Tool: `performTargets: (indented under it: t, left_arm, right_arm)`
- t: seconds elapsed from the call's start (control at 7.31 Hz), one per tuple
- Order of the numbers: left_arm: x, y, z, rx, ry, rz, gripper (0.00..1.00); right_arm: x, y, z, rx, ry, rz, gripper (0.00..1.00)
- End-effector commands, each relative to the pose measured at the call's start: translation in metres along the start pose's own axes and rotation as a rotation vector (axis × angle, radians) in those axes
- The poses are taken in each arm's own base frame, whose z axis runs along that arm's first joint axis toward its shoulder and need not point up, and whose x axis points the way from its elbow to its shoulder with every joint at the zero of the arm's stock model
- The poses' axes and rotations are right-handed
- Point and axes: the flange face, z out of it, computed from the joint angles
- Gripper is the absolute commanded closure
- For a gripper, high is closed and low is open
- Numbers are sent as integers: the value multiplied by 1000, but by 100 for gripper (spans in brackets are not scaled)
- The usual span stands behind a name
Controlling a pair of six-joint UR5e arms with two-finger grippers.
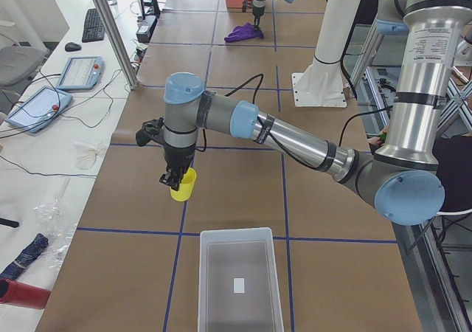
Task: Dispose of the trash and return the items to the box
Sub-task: 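Grasp the purple cloth with the right gripper while the left carries the cup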
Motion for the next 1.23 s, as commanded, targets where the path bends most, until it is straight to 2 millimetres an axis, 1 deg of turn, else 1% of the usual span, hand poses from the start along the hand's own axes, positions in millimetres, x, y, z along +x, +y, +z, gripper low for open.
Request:
performTargets:
  t: [0.0, 0.14, 0.27, 0.41, 0.55, 0.68, 0.82, 0.96, 1.09]
  left_arm:
    - [-10, 15, 14, -35, -27, -17, 100]
    - [-13, 26, 22, -54, -22, -29, 100]
    - [-16, 46, 36, -82, -14, -45, 100]
    - [-20, 76, 53, -97, -9, -57, 100]
    - [-22, 105, 67, -106, -6, -69, 100]
    - [-24, 122, 77, -127, 0, -84, 100]
    - [-25, 144, 87, -157, 11, -106, 100]
    - [-31, 151, 100, -170, 19, -116, 100]
    - [-42, 168, 125, -161, 19, -110, 100]
  right_arm:
    - [1, -2, -7, 3, -9, 14, 100]
    - [6, -12, -30, 0, -40, 47, 100]
    - [13, -27, -61, -17, -106, 98, 100]
    - [19, -38, -89, -25, -166, 132, 100]
    - [24, -44, -115, -44, -229, 158, 100]
    - [28, -48, -139, -41, -277, 174, 100]
    - [30, -51, -162, -27, -319, 181, 100]
    - [34, -53, -183, -10, -352, 190, 100]
    - [36, -54, -210, 41, -383, 191, 100]
